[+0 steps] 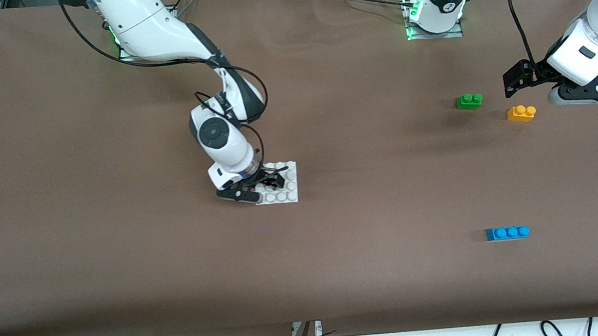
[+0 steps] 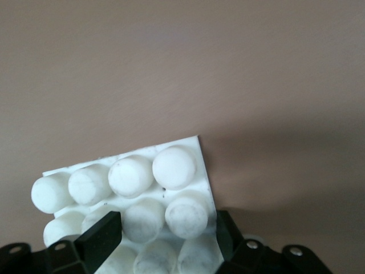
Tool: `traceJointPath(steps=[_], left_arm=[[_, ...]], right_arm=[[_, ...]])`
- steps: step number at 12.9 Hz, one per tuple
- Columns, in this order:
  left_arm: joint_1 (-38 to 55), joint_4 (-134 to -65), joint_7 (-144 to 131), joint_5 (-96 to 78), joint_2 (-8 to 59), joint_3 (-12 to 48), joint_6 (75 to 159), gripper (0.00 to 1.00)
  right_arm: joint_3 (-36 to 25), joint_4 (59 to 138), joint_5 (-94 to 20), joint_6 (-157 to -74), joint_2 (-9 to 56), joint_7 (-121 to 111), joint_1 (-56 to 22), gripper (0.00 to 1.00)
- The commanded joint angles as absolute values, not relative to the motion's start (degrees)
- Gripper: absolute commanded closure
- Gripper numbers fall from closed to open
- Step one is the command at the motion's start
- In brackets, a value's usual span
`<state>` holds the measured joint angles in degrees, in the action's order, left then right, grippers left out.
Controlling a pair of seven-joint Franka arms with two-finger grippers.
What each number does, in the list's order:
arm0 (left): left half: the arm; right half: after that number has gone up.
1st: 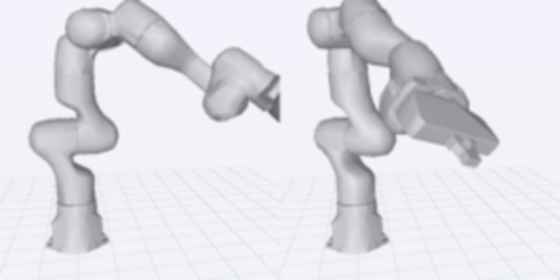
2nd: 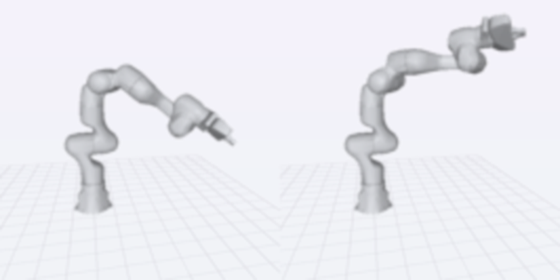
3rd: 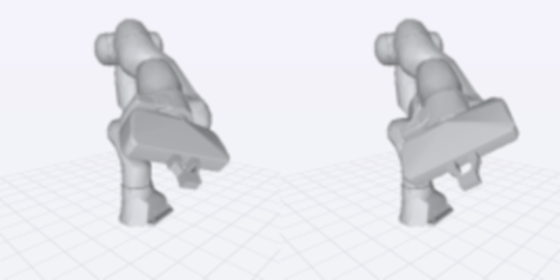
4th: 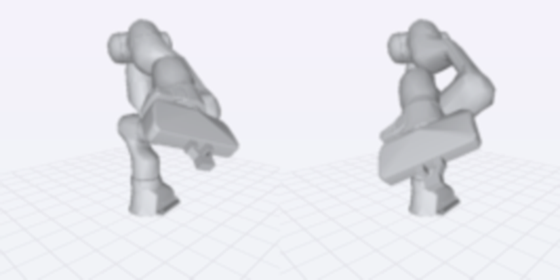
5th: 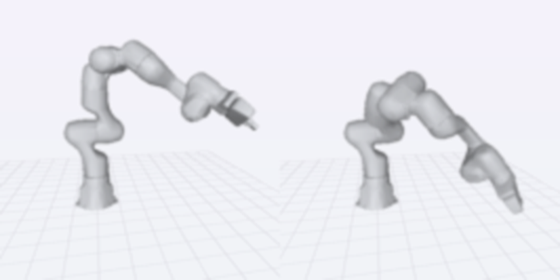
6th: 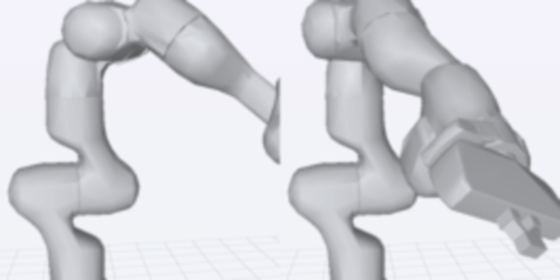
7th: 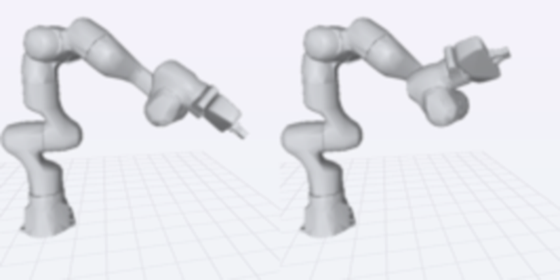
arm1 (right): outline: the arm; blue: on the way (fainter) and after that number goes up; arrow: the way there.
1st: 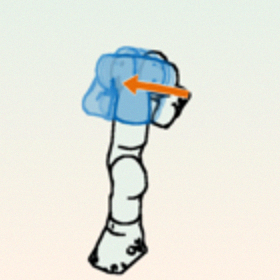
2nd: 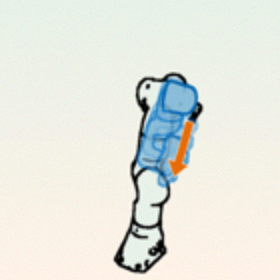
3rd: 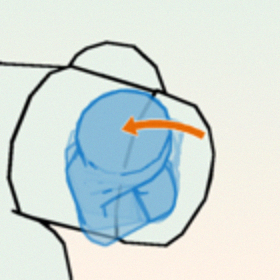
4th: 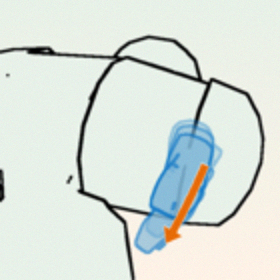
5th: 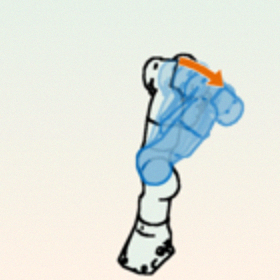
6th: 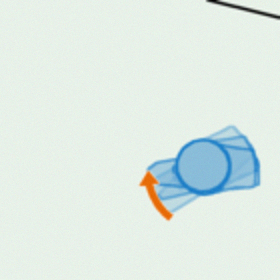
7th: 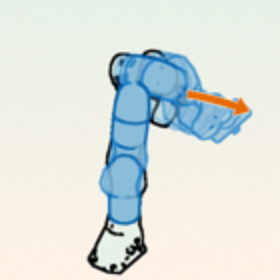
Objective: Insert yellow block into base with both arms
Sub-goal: 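Slide the white base plate with the right gripper toward the table middle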
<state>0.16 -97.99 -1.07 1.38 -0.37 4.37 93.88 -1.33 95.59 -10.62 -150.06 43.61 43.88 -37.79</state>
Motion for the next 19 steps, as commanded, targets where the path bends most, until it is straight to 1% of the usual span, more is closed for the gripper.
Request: traceJointPath(steps=[1, 4, 8, 12, 19], left_arm=[[0.18, -98.35, -0.53, -0.35, -0.97, 4.04, 93.43, 0.0], [0.18, -98.35, -0.62, -0.26, -0.97, 4.04, 93.43, 0.0], [0.18, -98.35, -0.53, -0.35, -0.97, 4.04, 93.43, 0.0], [0.18, -98.35, -0.53, -0.35, -0.97, 4.04, 93.43, 0.0], [0.18, -98.35, -0.53, -0.26, -0.97, 4.04, 93.43, 0.0]], right_arm=[[-1.67, 92.55, -11.07, -150.29, 45.88, 46.92, -40.42, 0.23], [-1.58, 91.15, -10.9, -150.29, 46.66, 49.73, -42.79, 0.23], [-1.58, 86.58, -10.9, -150.38, 50.01, 53.87, -46.05, 0.23], [-1.67, 85.25, -10.9, -150.47, 50.97, 57.38, -48.33, 0.23], [-1.67, 83.58, -10.9, -151.08, 51.59, 58.27, -48.78, 0.23]])
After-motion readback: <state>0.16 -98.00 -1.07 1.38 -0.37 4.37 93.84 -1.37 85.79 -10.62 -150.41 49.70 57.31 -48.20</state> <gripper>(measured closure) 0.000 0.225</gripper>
